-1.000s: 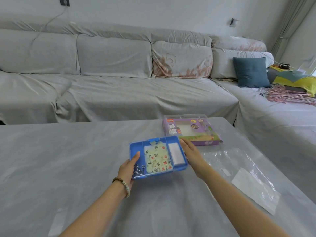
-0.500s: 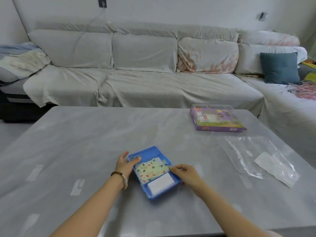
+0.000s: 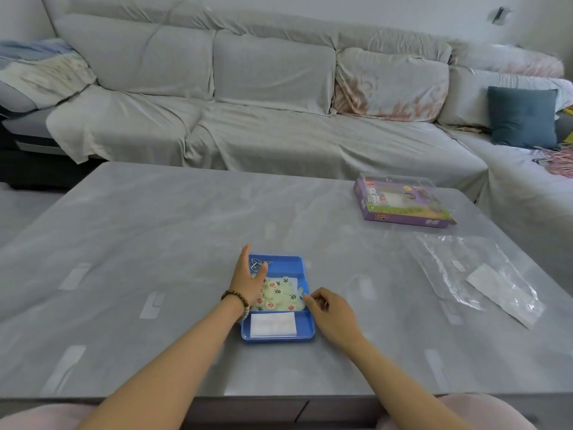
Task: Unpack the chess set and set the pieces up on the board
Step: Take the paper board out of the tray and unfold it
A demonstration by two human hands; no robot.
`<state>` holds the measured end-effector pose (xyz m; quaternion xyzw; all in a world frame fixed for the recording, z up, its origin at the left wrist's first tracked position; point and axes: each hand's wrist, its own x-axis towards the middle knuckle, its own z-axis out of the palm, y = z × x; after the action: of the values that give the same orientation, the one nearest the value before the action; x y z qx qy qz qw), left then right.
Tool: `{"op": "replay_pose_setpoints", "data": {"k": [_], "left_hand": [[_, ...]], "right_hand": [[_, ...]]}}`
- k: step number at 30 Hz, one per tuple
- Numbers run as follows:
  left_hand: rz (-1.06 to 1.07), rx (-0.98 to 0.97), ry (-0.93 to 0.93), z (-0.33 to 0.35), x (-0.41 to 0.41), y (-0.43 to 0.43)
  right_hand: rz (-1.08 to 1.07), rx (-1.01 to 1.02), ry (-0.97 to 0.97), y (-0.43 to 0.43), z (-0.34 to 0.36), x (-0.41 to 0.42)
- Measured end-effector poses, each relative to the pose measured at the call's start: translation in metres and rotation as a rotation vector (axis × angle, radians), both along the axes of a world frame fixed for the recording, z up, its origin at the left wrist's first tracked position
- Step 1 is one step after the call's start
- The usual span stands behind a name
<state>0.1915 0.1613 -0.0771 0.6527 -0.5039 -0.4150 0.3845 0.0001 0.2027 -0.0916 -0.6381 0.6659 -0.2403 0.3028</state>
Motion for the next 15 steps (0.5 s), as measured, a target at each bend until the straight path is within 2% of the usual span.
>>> {"op": "replay_pose_setpoints", "data": {"k": [4,9,15], "left_hand": [[-0.095,-0.118,-0.168,-0.007,-0.003,0.013],[-0.187,-0.134,-0.456,-0.024,0.000,0.023],[-0.174,-0.131,-0.489,-0.023,-0.002,0.024]], "right_hand": [[-0.040,-0.018,-0.004,-0.008,-0.002,0.007],[-0.076,-0.020,0.107,-0.014,0.002,0.018],[-0.039,0.124,0.243,-0.021,0.008,0.025]]}}
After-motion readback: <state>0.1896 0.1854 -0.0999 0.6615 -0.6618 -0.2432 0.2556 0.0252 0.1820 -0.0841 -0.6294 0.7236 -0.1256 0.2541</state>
